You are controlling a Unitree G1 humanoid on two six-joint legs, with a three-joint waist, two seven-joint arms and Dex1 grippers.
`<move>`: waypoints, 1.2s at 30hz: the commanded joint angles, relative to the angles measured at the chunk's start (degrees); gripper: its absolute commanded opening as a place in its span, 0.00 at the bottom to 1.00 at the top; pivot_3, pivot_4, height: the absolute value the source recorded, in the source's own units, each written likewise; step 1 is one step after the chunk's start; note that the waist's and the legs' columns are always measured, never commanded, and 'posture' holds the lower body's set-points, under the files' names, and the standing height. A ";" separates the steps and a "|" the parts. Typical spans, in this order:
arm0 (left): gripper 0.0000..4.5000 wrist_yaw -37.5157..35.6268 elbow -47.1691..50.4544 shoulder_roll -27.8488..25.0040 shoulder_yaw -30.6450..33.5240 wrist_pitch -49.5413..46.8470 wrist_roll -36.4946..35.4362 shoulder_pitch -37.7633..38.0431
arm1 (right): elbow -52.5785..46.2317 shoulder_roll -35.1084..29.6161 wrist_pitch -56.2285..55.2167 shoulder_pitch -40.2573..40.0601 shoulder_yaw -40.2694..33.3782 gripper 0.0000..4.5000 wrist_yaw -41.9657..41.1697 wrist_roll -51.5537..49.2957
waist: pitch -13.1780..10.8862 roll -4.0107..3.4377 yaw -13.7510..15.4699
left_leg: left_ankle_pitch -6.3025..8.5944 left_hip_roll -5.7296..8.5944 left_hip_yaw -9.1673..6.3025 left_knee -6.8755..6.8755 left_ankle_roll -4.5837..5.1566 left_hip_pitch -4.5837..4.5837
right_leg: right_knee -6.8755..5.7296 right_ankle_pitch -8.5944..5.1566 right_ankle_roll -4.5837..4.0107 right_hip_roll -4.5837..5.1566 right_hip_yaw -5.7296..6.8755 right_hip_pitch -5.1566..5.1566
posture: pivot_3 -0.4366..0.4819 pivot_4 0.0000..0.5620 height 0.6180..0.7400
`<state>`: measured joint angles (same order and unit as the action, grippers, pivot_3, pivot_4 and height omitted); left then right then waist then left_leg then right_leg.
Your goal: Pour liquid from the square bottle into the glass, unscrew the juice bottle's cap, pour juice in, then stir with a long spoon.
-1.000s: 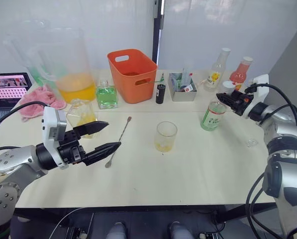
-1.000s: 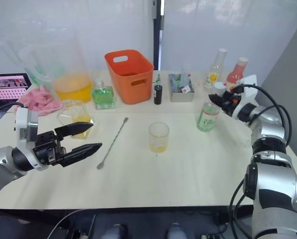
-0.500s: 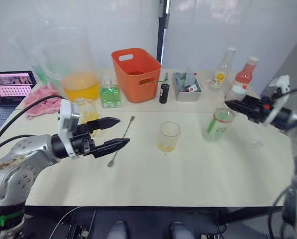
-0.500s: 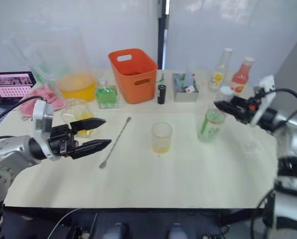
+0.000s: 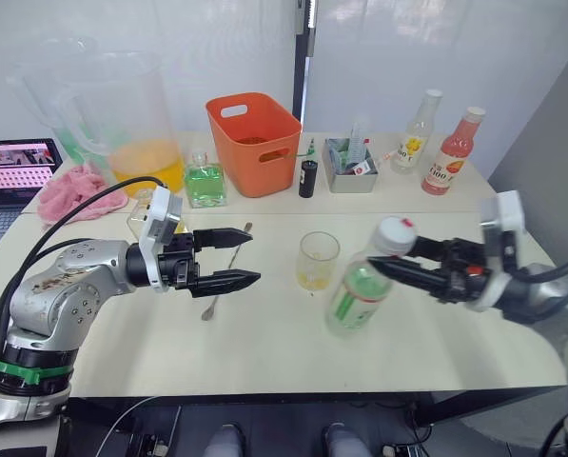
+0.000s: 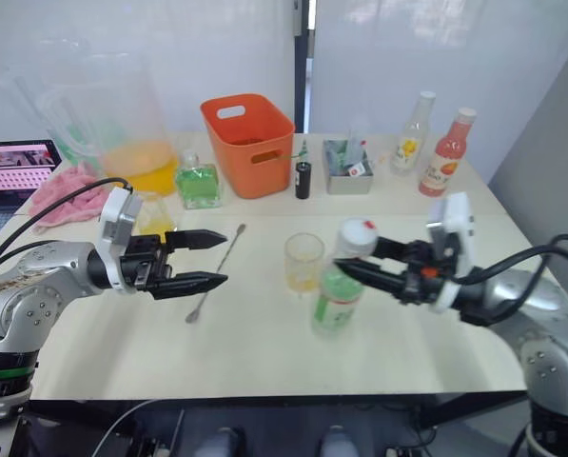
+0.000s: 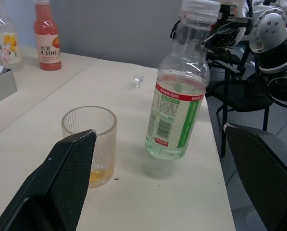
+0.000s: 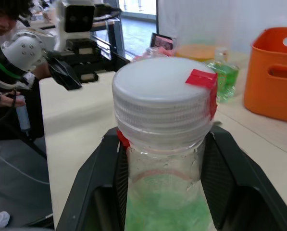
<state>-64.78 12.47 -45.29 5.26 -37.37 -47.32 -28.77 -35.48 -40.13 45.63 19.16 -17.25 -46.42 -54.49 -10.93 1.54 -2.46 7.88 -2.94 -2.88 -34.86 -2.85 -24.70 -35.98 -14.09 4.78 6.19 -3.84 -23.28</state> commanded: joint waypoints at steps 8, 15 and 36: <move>1.00 0.51 3.44 -1.98 3.46 -0.26 -0.03 2.29 | -2.48 4.84 -5.90 0.10 11.28 0.34 4.60 5.91 | -0.01 0.04 0.62 | 0.00 0.00 -0.02 0.02 0.00 -0.05 | 0.07 0.00 -0.01 0.00 0.00 0.00 | 0.48 0.27 1.00; 1.00 2.12 5.91 -2.33 5.41 -0.28 -0.40 5.12 | 1.32 7.45 -9.94 -0.01 17.31 0.34 5.23 13.54 | -0.01 0.04 0.46 | 0.00 0.00 -0.02 0.02 0.00 -0.03 | 0.04 -0.01 -0.03 0.00 0.00 -0.02 | 0.48 0.27 1.00; 1.00 5.59 11.00 -3.63 9.50 -3.37 -3.43 9.80 | 16.02 -2.94 -13.35 10.16 19.13 0.99 -20.51 13.14 | -0.01 0.08 0.29 | 0.00 -0.01 -0.02 0.02 0.00 0.00 | 0.07 -0.02 -0.10 -0.01 0.00 0.02 | 0.48 0.27 1.00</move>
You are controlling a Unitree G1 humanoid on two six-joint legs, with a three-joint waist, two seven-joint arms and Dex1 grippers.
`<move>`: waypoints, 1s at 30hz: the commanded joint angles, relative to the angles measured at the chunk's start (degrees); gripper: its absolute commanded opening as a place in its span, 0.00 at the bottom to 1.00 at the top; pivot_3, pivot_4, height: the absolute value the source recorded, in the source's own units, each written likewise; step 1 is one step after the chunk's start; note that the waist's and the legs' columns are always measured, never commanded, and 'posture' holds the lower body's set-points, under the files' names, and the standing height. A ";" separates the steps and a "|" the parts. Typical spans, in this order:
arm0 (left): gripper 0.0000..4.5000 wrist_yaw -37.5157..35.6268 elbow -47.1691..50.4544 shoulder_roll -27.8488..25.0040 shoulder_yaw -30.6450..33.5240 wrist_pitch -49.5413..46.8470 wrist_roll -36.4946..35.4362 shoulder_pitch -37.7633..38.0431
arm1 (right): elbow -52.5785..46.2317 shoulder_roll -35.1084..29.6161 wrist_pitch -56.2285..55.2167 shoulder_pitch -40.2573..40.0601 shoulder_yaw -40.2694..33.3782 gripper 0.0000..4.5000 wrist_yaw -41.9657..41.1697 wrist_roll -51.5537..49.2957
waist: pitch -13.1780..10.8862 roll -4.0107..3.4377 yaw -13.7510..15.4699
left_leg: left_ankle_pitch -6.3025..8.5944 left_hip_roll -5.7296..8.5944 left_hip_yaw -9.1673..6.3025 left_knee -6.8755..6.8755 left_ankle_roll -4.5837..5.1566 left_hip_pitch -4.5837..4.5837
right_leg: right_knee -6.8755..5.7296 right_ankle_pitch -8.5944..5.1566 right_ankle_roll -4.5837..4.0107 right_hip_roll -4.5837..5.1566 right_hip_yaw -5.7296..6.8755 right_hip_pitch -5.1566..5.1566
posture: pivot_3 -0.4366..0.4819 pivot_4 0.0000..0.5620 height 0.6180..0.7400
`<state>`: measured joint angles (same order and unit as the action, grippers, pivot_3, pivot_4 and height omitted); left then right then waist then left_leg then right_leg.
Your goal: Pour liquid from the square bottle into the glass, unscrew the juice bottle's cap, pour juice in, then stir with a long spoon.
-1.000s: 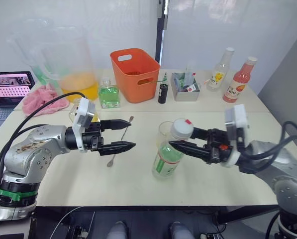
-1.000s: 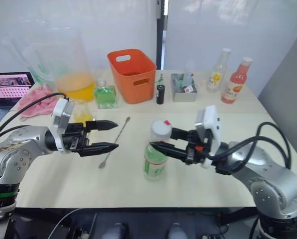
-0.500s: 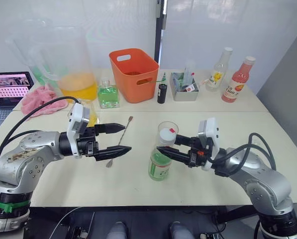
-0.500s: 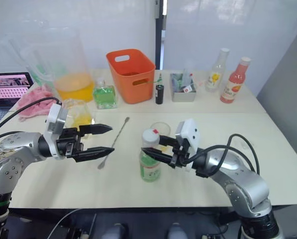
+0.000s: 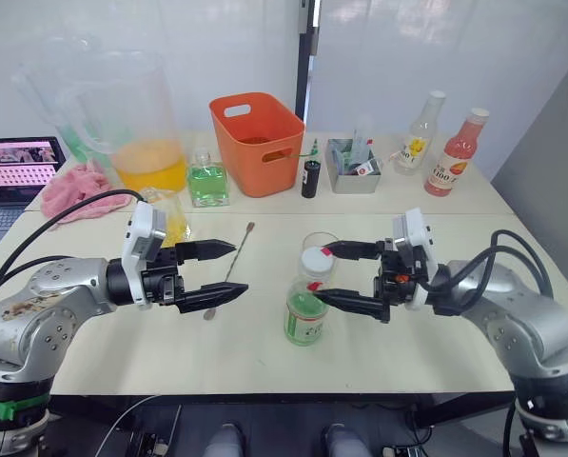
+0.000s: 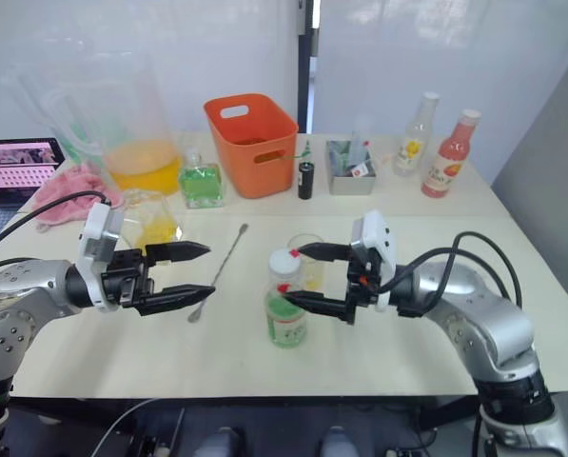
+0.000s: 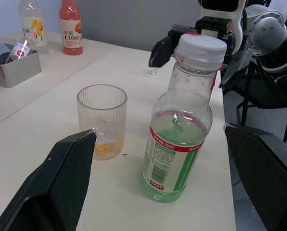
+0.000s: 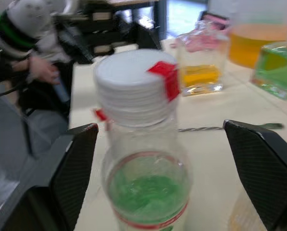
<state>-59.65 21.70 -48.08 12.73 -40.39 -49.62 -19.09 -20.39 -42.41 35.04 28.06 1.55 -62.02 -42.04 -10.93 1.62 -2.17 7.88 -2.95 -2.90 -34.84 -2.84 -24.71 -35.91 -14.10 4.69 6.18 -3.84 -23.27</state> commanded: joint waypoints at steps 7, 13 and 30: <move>1.00 3.47 6.29 -2.17 6.83 -2.11 -3.81 4.82 | 19.50 0.79 -8.28 14.49 5.43 0.99 -23.19 4.74 | -0.04 0.03 -0.71 | 0.00 -0.01 0.04 -0.03 0.00 0.04 | -0.01 0.05 0.01 0.00 -0.05 -0.02 | 0.48 0.27 1.00; 1.00 6.75 11.92 -3.29 10.42 -3.21 -5.34 10.77 | 32.86 7.44 -15.33 22.77 9.91 0.99 -30.15 10.19 | -0.03 0.03 -0.36 | 0.01 -0.04 0.02 0.06 -0.01 0.06 | -0.05 0.12 0.17 -0.06 -0.04 -0.03 | 0.48 0.27 1.00; 1.00 10.09 14.00 -4.60 13.71 -3.25 -8.66 14.18 | 33.73 4.99 -15.89 24.58 17.62 0.50 -30.48 1.41 | -0.04 0.03 -0.26 | 0.01 -0.04 0.02 0.08 -0.02 -0.03 | -0.11 0.05 0.10 -0.06 -0.04 -0.16 | 0.48 0.27 1.00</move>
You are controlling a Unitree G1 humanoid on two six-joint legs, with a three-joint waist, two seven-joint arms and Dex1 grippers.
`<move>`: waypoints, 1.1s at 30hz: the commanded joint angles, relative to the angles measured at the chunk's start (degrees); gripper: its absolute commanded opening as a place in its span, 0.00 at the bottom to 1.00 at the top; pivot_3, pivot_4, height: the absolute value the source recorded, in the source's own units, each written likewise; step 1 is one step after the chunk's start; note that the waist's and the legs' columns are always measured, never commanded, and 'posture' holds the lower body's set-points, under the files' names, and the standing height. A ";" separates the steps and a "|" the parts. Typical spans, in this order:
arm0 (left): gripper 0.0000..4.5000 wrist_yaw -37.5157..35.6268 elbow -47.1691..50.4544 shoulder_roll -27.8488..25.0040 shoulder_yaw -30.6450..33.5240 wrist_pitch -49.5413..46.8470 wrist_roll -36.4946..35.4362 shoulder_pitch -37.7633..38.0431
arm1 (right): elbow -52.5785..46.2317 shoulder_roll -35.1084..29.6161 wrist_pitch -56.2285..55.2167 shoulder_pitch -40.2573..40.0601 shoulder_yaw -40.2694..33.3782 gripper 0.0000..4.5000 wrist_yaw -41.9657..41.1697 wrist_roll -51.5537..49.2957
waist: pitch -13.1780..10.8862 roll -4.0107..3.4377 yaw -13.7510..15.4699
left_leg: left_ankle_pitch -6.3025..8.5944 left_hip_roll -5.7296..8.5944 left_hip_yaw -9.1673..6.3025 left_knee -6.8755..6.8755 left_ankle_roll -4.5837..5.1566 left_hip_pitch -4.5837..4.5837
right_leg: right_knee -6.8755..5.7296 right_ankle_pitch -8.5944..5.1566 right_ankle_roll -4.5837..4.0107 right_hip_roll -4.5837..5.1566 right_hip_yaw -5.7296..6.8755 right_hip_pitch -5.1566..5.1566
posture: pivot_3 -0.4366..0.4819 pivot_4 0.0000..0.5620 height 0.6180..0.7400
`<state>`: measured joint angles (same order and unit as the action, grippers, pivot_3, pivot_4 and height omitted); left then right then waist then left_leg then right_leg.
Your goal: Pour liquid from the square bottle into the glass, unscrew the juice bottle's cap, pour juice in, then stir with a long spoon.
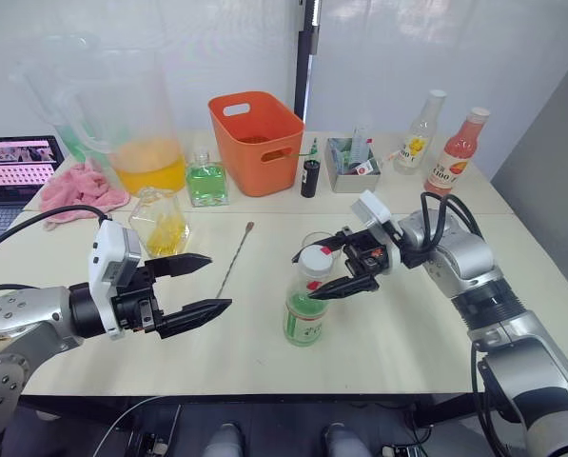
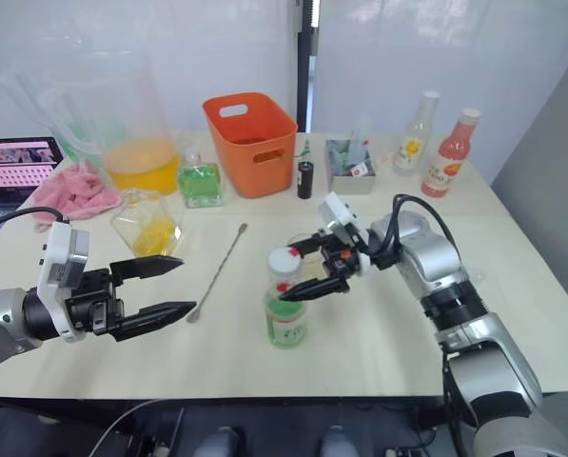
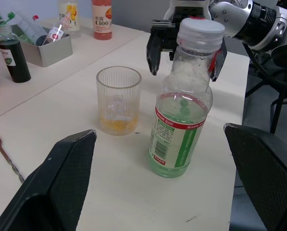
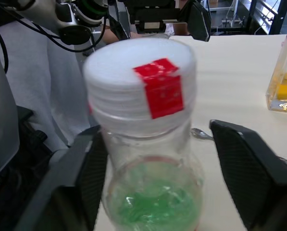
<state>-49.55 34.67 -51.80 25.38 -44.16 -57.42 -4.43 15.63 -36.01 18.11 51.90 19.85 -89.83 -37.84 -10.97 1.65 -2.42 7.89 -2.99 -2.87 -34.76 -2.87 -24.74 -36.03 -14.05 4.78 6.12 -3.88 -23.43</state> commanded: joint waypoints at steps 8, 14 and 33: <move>1.00 -1.06 -0.60 -0.93 -1.86 1.14 -0.41 -2.80 | -9.26 -2.91 4.73 -4.97 -6.95 0.29 -1.30 -3.44 | 0.00 0.00 0.13 | 0.00 0.00 0.01 0.02 0.00 -0.02 | -0.01 0.01 0.03 0.00 0.00 -0.03 | 0.48 0.27 1.00; 1.00 -3.14 -3.61 -0.12 -6.22 1.95 0.74 -6.95 | -22.81 -4.78 11.84 -12.85 -13.60 0.29 9.91 -5.63 | 0.00 0.01 0.65 | 0.00 0.00 0.00 0.03 0.00 -0.01 | -0.04 0.01 0.04 -0.01 0.00 -0.07 | 0.48 0.27 1.00; 1.00 -17.06 -19.42 5.94 -22.24 6.09 9.51 -23.86 | -66.57 3.01 34.06 -36.48 -27.45 0.29 70.92 -12.65 | 0.03 0.05 1.59 | -0.04 0.01 -0.04 -0.12 -0.04 -0.66 | -0.13 0.12 0.16 -0.03 -0.02 -0.66 | 0.48 0.27 1.00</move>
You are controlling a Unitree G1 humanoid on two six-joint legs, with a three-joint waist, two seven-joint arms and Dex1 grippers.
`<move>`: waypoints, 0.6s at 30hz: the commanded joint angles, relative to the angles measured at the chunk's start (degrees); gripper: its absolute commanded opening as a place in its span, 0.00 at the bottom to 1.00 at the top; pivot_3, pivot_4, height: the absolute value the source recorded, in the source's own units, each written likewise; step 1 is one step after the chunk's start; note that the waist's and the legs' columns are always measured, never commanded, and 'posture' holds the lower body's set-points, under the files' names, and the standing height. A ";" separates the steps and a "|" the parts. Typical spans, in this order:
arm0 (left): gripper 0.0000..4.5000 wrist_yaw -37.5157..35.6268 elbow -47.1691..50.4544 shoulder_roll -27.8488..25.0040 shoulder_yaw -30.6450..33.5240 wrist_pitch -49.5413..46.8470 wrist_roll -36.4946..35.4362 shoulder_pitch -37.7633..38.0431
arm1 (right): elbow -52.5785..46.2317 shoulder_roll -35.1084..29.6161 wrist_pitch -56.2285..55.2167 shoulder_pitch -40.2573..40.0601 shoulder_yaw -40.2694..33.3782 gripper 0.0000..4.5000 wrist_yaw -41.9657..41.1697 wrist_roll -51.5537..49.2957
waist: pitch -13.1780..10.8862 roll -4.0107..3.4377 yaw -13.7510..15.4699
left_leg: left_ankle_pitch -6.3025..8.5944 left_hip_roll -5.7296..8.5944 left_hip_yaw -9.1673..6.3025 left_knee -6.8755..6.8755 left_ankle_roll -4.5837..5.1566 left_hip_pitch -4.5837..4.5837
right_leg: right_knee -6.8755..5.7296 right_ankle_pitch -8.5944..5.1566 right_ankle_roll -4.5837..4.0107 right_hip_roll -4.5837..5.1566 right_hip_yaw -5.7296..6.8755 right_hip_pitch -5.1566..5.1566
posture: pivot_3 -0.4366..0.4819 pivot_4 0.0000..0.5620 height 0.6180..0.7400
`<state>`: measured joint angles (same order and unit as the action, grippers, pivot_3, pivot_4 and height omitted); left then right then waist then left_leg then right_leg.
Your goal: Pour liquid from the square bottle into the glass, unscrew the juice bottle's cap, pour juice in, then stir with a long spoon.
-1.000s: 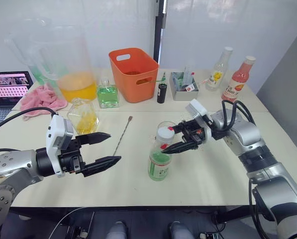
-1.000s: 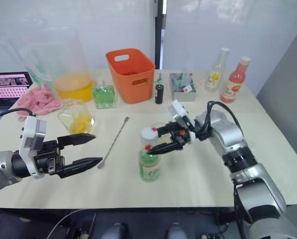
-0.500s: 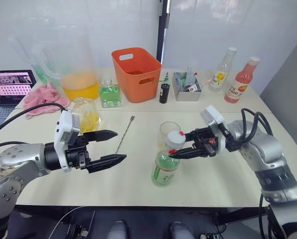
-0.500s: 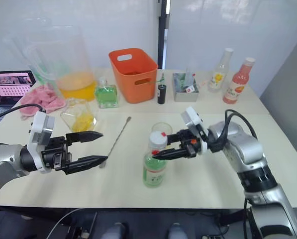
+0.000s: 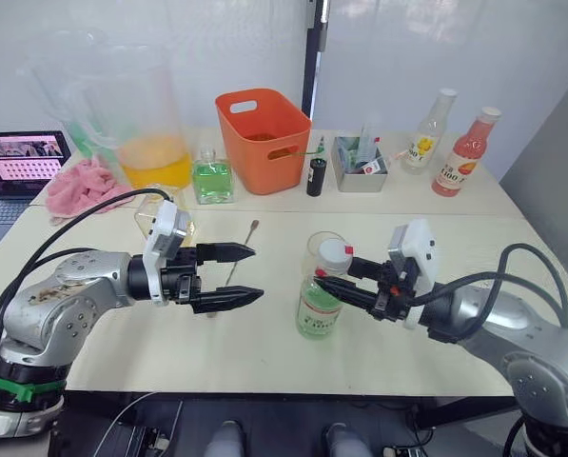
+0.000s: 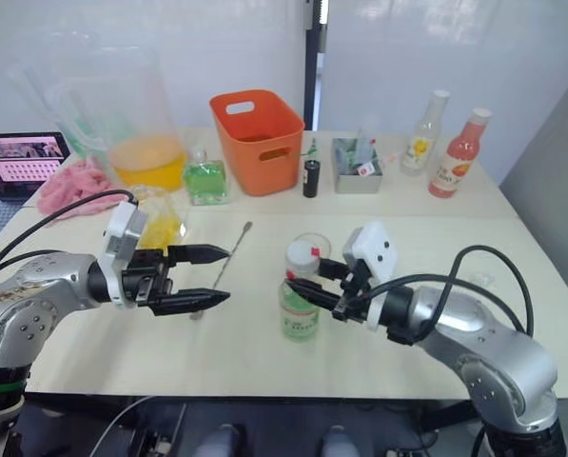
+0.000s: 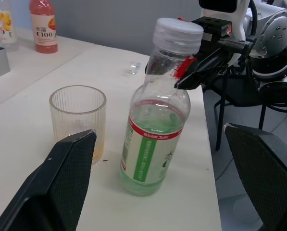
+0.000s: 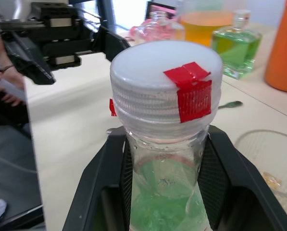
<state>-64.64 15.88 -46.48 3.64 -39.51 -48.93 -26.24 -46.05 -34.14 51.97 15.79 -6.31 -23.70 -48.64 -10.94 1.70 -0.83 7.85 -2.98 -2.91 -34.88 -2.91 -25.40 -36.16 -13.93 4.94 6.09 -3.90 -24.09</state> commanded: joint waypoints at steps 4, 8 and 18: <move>1.00 -3.16 -1.47 1.16 -1.04 1.61 2.07 -2.95 | -6.10 1.42 0.89 -1.37 -0.62 0.29 7.36 -1.98 | 0.00 0.00 -0.10 | -0.01 0.00 -0.02 -0.03 0.01 -0.02 | 0.01 0.01 0.00 0.00 0.00 0.01 | 0.48 0.27 1.00; 1.00 -3.57 -1.36 1.01 -1.20 1.50 3.06 -2.85 | -5.49 2.32 2.35 -3.37 -0.78 0.40 9.20 -9.03 | 0.00 0.01 -0.22 | -0.01 -0.01 -0.03 0.02 0.03 -0.01 | -0.01 0.00 -0.01 0.00 0.00 0.01 | 0.48 0.27 1.00; 1.00 -1.31 1.17 0.36 1.62 0.83 3.43 -0.35 | 2.96 -7.66 -1.97 -2.27 -0.51 0.96 -6.14 -8.23 | 0.01 0.01 -0.19 | -0.02 -0.01 -0.02 -0.07 0.04 -0.01 | 0.03 -0.04 -0.11 0.00 0.00 0.07 | 0.48 0.27 1.00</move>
<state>-66.53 14.99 -45.48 3.01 -38.95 -44.89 -26.43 -43.38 -40.91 52.47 12.76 -6.54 -25.42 -57.64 -10.93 1.71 -1.02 7.82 -2.98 -2.94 -34.96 -2.86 -25.40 -36.14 -13.97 4.83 6.09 -3.90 -24.03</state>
